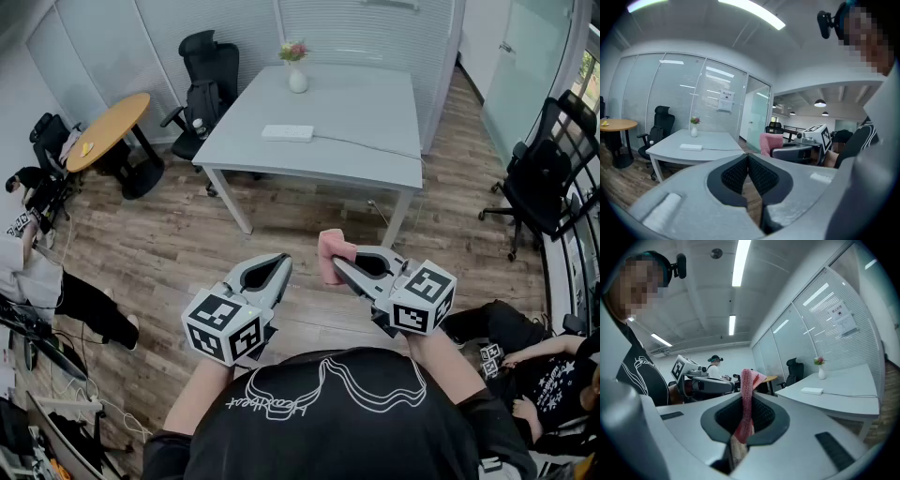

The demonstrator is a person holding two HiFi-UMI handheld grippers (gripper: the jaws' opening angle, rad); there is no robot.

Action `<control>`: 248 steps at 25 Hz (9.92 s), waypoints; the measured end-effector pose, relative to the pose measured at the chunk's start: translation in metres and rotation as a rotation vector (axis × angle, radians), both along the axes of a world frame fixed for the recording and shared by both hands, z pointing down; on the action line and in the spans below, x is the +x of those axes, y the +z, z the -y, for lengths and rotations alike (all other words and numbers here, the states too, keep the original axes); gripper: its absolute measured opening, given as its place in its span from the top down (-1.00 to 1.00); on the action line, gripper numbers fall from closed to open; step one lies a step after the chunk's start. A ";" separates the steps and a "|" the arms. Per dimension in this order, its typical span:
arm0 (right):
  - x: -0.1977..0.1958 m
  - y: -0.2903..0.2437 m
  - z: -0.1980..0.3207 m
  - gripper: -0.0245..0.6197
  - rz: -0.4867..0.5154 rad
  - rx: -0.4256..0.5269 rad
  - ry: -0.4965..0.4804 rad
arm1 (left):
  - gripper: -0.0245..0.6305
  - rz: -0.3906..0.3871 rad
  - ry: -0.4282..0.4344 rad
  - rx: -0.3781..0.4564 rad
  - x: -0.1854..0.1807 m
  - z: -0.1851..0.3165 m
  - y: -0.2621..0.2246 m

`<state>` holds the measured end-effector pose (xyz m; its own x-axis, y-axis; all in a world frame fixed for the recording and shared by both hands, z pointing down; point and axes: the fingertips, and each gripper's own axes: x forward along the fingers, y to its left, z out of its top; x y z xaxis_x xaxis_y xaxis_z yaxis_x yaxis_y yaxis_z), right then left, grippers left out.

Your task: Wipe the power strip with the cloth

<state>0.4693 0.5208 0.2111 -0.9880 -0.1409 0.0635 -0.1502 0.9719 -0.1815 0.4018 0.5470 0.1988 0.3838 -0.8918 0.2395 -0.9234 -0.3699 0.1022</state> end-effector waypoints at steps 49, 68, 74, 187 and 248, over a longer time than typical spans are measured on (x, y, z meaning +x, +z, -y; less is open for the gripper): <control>-0.271 0.043 0.277 0.83 -0.095 -0.182 0.146 | 0.89 -0.127 0.050 -0.081 -0.277 0.285 0.040; -0.415 0.072 0.443 0.83 -0.033 -0.354 0.268 | 0.89 -0.156 0.074 -0.111 -0.449 0.440 0.069; -0.423 0.103 0.475 0.83 -0.062 -0.429 0.274 | 0.89 -0.140 0.063 -0.093 -0.463 0.467 0.091; -0.309 0.286 0.702 0.83 -0.422 -1.001 0.760 | 0.89 -0.067 0.345 -0.465 -0.477 0.699 0.241; -0.508 0.288 0.687 0.83 -0.574 -0.861 0.352 | 0.89 -0.121 0.181 -0.526 -0.540 0.677 0.259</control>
<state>-0.0386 -0.1658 0.4988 -0.6926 -0.0973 0.7147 -0.6745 0.4385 -0.5939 -0.1379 -0.1297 0.4577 0.5718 -0.5821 0.5781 -0.8202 -0.3920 0.4166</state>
